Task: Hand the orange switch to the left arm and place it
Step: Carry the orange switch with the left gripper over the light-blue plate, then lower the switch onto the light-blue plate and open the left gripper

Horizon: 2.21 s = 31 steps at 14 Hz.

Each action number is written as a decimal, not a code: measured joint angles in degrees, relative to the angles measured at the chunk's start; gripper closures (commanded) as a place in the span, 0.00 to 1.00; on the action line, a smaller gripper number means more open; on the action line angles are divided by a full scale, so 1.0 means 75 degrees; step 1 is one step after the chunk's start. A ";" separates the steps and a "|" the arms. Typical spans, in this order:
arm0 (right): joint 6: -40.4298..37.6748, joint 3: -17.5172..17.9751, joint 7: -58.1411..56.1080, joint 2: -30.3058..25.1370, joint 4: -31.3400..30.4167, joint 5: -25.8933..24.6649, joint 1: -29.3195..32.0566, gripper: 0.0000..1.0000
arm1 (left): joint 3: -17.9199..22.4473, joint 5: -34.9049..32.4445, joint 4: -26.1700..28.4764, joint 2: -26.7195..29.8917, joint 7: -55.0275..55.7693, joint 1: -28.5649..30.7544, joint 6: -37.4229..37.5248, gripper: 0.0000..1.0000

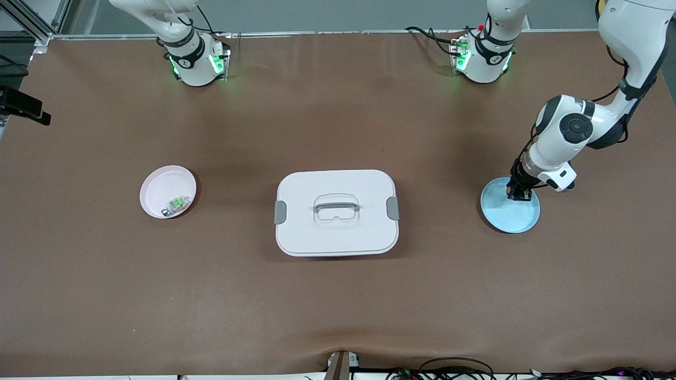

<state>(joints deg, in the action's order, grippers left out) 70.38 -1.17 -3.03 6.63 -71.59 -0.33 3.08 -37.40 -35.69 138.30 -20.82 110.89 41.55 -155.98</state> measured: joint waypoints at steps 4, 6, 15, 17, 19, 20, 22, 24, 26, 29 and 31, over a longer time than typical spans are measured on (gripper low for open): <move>0.0029 -0.0002 0.0014 -0.0075 -0.0010 0.0000 -0.0024 0.00 | 0.0000 -0.0908 -0.0169 -0.0373 0.0728 -0.0006 0.0064 1.00; 0.0066 -0.0007 0.0014 -0.0226 -0.0092 0.0000 -0.0024 0.00 | -0.0005 -0.1138 -0.0204 -0.0441 0.0854 -0.0006 0.0157 0.75; 0.1132 -0.0007 0.0014 -0.1577 -0.1858 0.0029 -0.0036 0.00 | -0.0007 -0.1340 -0.0383 -0.0454 0.0854 -0.0007 0.0411 0.00; 0.1237 -0.0002 0.0014 -0.1616 -0.1926 0.0210 -0.0051 0.00 | -0.0079 -0.1342 -0.0630 -0.0454 0.0854 -0.0042 0.0949 0.00; 0.1515 -0.0001 0.0015 -0.1584 -0.2005 0.0333 -0.0061 0.00 | -0.0221 -0.1342 -0.0983 -0.0454 0.0925 -0.0210 0.1553 0.00; 0.1641 0.0000 0.0026 -0.1539 -0.2034 0.0360 -0.0065 0.00 | -0.0298 -0.1342 -0.1140 -0.0454 0.1064 -0.0315 0.1760 0.00; 0.1794 0.0006 0.0128 -0.1392 -0.2037 0.0383 -0.0073 0.00 | -0.0405 -0.1342 -0.1398 -0.0453 0.1268 -0.0467 0.2050 0.00; 0.1878 0.0018 0.0230 -0.1249 -0.2020 0.0389 -0.0080 0.00 | -0.0410 -0.1342 -0.1540 -0.0454 0.1284 -0.0502 0.2153 0.00; 0.1901 0.0035 0.0373 -0.1175 -0.1994 0.0391 -0.0148 0.00 | -0.0402 -0.1342 -0.1602 -0.0454 0.1284 -0.0498 0.2201 0.00; 0.1900 0.0049 0.0514 -0.1171 -0.1925 0.0386 -0.0323 0.00 | -0.0407 -0.1161 -0.1724 -0.0453 0.1255 -0.0517 0.2302 0.00; 0.1887 0.0049 0.0523 -0.1172 -0.1857 0.0386 -0.0340 0.00 | -0.0413 -0.0615 -0.1806 -0.0370 0.0655 -0.0531 0.2306 0.00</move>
<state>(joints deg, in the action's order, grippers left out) 84.53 -0.81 0.89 -2.15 -85.51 2.57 0.54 -40.50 -40.31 124.75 -23.60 115.81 37.56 -138.69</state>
